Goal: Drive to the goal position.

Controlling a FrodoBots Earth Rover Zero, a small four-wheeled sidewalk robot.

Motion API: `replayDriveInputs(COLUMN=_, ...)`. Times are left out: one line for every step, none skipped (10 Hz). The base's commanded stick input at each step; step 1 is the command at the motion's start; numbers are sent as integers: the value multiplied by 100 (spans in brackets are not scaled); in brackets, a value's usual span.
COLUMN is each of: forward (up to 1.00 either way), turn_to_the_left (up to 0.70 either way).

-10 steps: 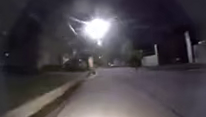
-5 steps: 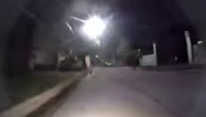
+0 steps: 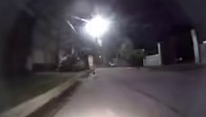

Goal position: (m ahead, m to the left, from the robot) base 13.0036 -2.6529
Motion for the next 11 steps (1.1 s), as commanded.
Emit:
replayDriveInputs(forward=70, turn_to_the_left=0)
replayDriveInputs(forward=70, turn_to_the_left=0)
replayDriveInputs(forward=70, turn_to_the_left=0)
replayDriveInputs(forward=70, turn_to_the_left=0)
replayDriveInputs(forward=70, turn_to_the_left=0)
replayDriveInputs(forward=70, turn_to_the_left=0)
replayDriveInputs(forward=70, turn_to_the_left=0)
replayDriveInputs(forward=70, turn_to_the_left=0)
replayDriveInputs(forward=70, turn_to_the_left=0)
replayDriveInputs(forward=70, turn_to_the_left=0)
replayDriveInputs(forward=70, turn_to_the_left=-4)
